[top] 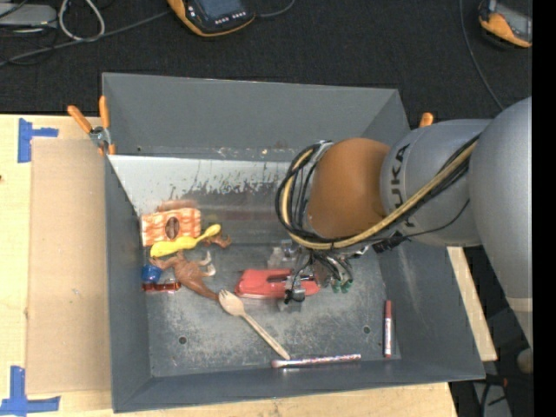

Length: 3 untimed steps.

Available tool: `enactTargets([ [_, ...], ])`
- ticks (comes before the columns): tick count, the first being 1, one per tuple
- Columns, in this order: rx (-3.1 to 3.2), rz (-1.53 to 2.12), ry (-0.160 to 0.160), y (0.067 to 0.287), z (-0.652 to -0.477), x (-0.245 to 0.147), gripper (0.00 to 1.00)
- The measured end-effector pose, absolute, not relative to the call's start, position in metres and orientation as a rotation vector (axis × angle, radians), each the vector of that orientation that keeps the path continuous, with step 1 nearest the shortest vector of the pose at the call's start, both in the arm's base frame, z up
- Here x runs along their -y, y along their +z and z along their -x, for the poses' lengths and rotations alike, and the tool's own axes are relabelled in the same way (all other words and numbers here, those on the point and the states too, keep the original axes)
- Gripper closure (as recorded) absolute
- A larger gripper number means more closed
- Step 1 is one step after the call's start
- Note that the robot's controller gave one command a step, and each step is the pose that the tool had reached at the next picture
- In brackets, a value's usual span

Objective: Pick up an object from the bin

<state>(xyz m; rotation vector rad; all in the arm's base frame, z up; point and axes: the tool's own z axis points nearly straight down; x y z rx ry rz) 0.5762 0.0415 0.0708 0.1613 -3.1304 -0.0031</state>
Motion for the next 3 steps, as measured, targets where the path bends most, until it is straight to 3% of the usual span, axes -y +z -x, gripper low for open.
enactTargets([
  [1,3.120,-0.172,-0.001,0.132,-0.560,-0.046,1.00],
  [2,3.123,-0.103,-0.001,0.180,-0.572,-0.045,1.00],
  [3,3.113,-0.172,-0.002,0.235,-0.564,-0.047,1.00],
])
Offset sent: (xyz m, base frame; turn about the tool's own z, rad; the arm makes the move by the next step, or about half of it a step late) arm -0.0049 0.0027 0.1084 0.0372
